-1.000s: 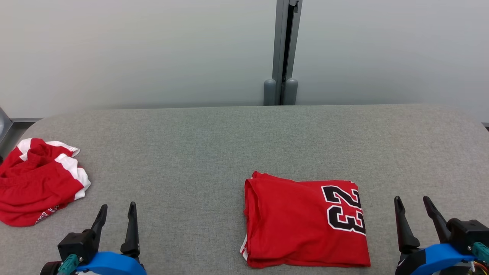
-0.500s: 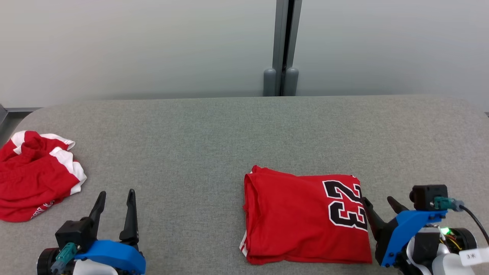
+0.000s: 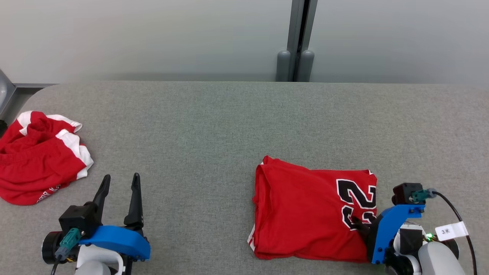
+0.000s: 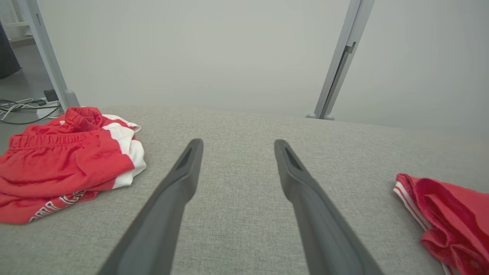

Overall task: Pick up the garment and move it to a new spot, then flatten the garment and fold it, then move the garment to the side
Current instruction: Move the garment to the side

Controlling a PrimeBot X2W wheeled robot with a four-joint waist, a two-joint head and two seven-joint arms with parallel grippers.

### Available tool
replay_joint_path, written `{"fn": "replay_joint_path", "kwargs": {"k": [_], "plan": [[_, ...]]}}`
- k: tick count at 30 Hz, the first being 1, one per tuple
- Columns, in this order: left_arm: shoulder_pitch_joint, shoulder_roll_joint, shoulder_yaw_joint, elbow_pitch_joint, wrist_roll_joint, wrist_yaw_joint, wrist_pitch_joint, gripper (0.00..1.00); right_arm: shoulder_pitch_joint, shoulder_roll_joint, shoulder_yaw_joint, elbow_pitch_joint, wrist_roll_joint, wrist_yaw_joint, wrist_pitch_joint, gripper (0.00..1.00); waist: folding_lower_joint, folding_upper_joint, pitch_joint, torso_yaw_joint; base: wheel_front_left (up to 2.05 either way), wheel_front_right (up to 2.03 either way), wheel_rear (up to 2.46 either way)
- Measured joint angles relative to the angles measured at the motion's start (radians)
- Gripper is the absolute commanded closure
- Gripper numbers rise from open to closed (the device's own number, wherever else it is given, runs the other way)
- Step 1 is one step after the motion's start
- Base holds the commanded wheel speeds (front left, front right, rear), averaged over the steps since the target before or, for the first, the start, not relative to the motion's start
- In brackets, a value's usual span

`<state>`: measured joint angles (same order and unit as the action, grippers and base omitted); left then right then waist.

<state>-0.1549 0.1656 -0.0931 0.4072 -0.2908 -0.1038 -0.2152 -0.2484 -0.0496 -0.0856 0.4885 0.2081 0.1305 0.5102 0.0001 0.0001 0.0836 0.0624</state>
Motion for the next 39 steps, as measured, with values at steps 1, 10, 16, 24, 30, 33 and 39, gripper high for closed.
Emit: {"fn": "replay_joint_path", "kwargs": {"k": [1, 10, 16, 24, 30, 33, 39], "plan": [[-0.002, 0.0, -0.001, 0.001, 0.0, 0.0, -0.004, 0.0, -0.004, 0.0, 0.007, 0.019, -0.002, 0.0, 0.004, 0.0, 0.0, 0.0, 0.003, 0.002, 0.0, 0.0, 0.0], [-0.016, -0.008, -0.016, 0.006, -0.007, -0.002, -0.016, 0.0, -0.063, -0.038, 0.098, 0.079, -0.042, -0.001, 0.042, 1.0, -0.0003, -0.0002, 0.041, 0.014, 0.0, 0.0, 0.0], [-0.042, -0.01, -0.016, -0.018, -0.009, -0.001, -0.026, 0.0, -0.127, -0.12, 0.234, 0.024, -0.044, 0.002, 0.042, 1.0, -0.0002, -0.0001, 0.107, -0.008, 0.0, 0.0, 0.0], [-0.128, -0.008, -0.024, -0.107, 0.004, 0.007, -0.035, 0.0, -0.447, -0.346, 0.421, -0.086, -0.009, 0.001, 0.029, 1.0, 0.0001, 0.0003, 0.249, -0.069, 0.0, 0.0, 0.0], [-0.21, -0.001, -0.04, -0.157, 0.021, 0.008, -0.039, 0.0, -0.614, -0.473, 0.393, -0.056, -0.018, 0.0, 0.005, 1.0, 0.0004, 0.0005, 0.364, -0.112, 0.0, 0.0, 0.0], [-0.23, 0.005, -0.039, -0.186, 0.029, 0.014, -0.042, 0.0, -0.637, -0.531, 0.341, -0.034, -0.051, 0.001, -0.026, 1.0, 0.0001, 0.0004, 0.409, -0.127, 0.0, 0.0, 0.0], [-0.245, 0.031, -0.038, -0.244, 0.046, 0.016, -0.042, 0.0, -0.649, -0.6, 0.206, 0.004, -0.114, 0.0, -0.118, 1.0, 0.0, 0.0004, 0.485, -0.149, 0.0, 0.0, 0.0]]}}
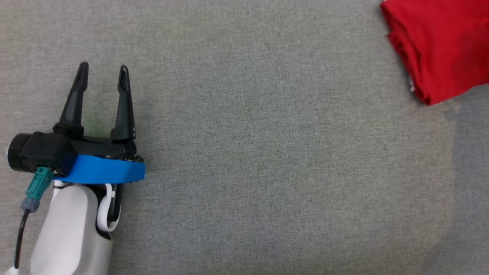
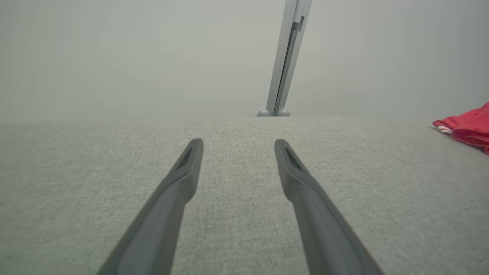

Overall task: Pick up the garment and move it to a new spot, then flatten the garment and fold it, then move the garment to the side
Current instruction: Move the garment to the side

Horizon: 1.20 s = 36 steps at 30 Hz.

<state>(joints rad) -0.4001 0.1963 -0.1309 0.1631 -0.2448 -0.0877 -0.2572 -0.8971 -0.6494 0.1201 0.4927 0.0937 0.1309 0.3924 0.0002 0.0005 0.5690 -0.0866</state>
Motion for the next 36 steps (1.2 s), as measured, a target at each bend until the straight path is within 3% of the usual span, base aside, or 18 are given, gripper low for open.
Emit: {"fn": "replay_joint_path", "kwargs": {"k": [8, 15, 16, 17, 18, 24, 29, 36], "plan": [[-0.011, 0.029, 0.0, -0.095, 0.012, 0.008, 0.018, 0.0, 0.001, -0.034, -0.168, 0.019, -0.099, 0.0, -0.069, 1.0, -0.0001, -0.0003, 0.074, 0.002, 0.0, 0.0, 0.0], [-0.013, 0.038, -0.01, -0.14, 0.017, 0.016, 0.033, 0.0, 0.036, -0.016, -0.295, -0.001, -0.198, 0.0, -0.09, 1.0, -0.0002, -0.0003, 0.105, 0.025, 0.0, 0.0, 0.0], [-0.013, 0.038, -0.01, -0.144, 0.017, 0.017, 0.033, 0.0, 0.041, -0.018, -0.3, -0.007, -0.213, 0.0, -0.098, 0.93, -0.0002, -0.0003, 0.106, 0.029, 0.0, 0.0, 0.0], [-0.013, 0.038, -0.011, -0.147, 0.017, 0.017, 0.035, 0.0, 0.043, -0.017, -0.307, -0.013, -0.222, 0.0, -0.108, 0.51, -0.0001, -0.0003, 0.107, 0.032, 0.0, 0.0, 0.0], [-0.013, 0.038, -0.011, -0.149, 0.016, 0.018, 0.035, 0.0, 0.045, -0.016, -0.308, -0.022, -0.225, 0.0, -0.125, 0.0, -0.0002, -0.0003, 0.106, 0.036, 0.0, 0.0, 0.0], [-0.012, 0.026, -0.023, -0.131, 0.008, 0.02, 0.031, 0.0, 0.05, -0.02, -0.291, -0.068, -0.265, 0.0, -0.25, 0.0, -0.0001, -0.0004, 0.075, 0.056, 0.0, 0.0, 0.0], [0.009, 0.007, -0.033, -0.082, -0.007, 0.02, 0.017, 0.0, 0.072, 0.0, -0.278, -0.031, -0.243, 0.0, -0.315, 0.0, -0.0002, -0.0004, 0.008, 0.081, 0.0, 0.0, 0.0], [0.081, -0.01, -0.017, 0.007, -0.025, 0.028, 0.0, 0.0, 0.219, 0.174, -0.248, -0.047, -0.178, 0.0, -0.402, 0.0, -0.0004, -0.0007, -0.142, 0.114, 0.0, 0.0, 0.0]]}}
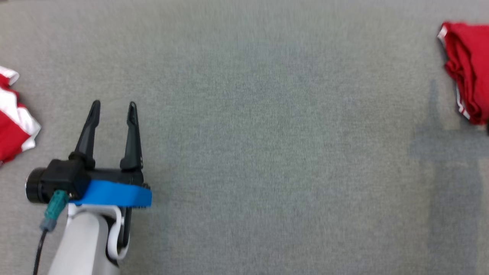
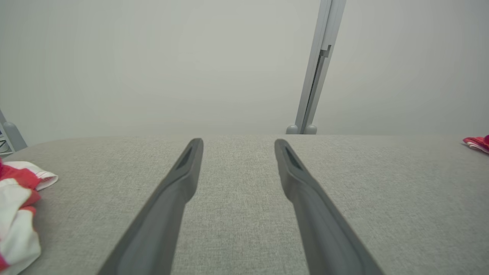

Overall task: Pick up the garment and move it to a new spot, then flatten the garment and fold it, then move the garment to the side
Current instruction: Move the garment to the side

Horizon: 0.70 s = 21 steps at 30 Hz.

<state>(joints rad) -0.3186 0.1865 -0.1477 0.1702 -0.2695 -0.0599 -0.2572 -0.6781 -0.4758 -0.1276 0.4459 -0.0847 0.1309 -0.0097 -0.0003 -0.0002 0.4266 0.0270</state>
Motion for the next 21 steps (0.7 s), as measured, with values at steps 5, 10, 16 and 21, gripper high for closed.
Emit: {"fn": "replay_joint_path", "kwargs": {"k": [5, 10, 16, 21], "plan": [[0.078, -0.011, 0.016, 0.058, -0.007, 0.003, -0.004, 0.0, 0.163, 0.105, 0.022, -0.053, 0.082, 0.0, -0.036, 0.0, 0.0, -0.0001, -0.119, 0.012, 0.0, 0.0, 0.0], [0.156, -0.025, 0.037, 0.103, -0.014, -0.004, -0.004, 0.0, 0.339, 0.173, 0.017, -0.145, 0.145, 0.0, -0.048, 0.0, -0.0001, -0.0002, -0.228, 0.024, 0.0, 0.0, 0.0], [0.23, -0.03, 0.05, 0.152, -0.013, -0.012, -0.004, 0.0, 0.514, 0.287, 0.001, -0.261, 0.174, 0.0, -0.054, 0.0, 0.0, -0.0003, -0.325, 0.027, 0.0, 0.0, 0.0], [0.26, -0.029, 0.062, 0.174, -0.011, -0.02, -0.004, 0.0, 0.618, 0.357, -0.001, -0.314, 0.173, 0.0, -0.069, 0.0, 0.0, -0.0002, -0.377, 0.021, 0.0, 0.0, 0.0]]}}
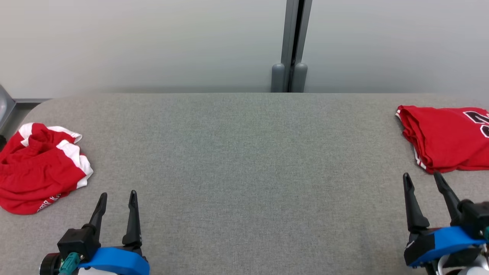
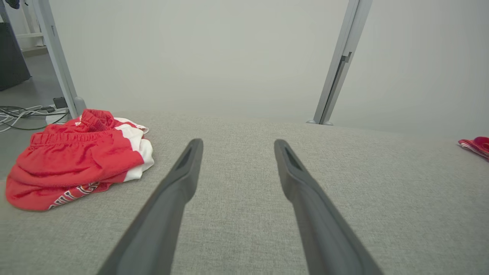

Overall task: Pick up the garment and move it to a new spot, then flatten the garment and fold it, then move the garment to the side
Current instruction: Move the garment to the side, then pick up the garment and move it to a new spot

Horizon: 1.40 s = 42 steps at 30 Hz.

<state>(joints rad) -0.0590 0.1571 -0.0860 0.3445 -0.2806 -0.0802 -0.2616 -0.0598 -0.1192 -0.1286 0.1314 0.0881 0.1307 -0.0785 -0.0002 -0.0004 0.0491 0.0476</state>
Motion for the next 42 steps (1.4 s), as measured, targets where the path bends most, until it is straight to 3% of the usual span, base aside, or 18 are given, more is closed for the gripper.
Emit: {"fn": "replay_joint_path", "kwargs": {"k": [7, 28, 42], "plan": [[0.029, 0.0, 0.004, 0.012, 0.011, -0.006, 0.0, 0.0, 0.08, 0.05, -0.009, -0.046, -0.001, 0.0, -0.018, 0.0, 0.0001, 0.0001, -0.039, -0.015, 0.0, 0.0, 0.0], [0.039, 0.0, -0.001, 0.029, 0.018, -0.018, 0.0, 0.0, 0.105, 0.067, -0.006, -0.023, 0.012, 0.0, -0.027, 0.0, 0.0003, 0.0004, -0.052, -0.024, 0.0, 0.0, 0.0], [0.015, 0.013, -0.01, 0.034, 0.019, -0.017, 0.0, 0.0, 0.106, 0.068, 0.034, 0.011, 0.02, 0.0, -0.042, 0.0, 0.0002, 0.0004, -0.069, 0.161, 0.0, 0.0, 0.0]]}}
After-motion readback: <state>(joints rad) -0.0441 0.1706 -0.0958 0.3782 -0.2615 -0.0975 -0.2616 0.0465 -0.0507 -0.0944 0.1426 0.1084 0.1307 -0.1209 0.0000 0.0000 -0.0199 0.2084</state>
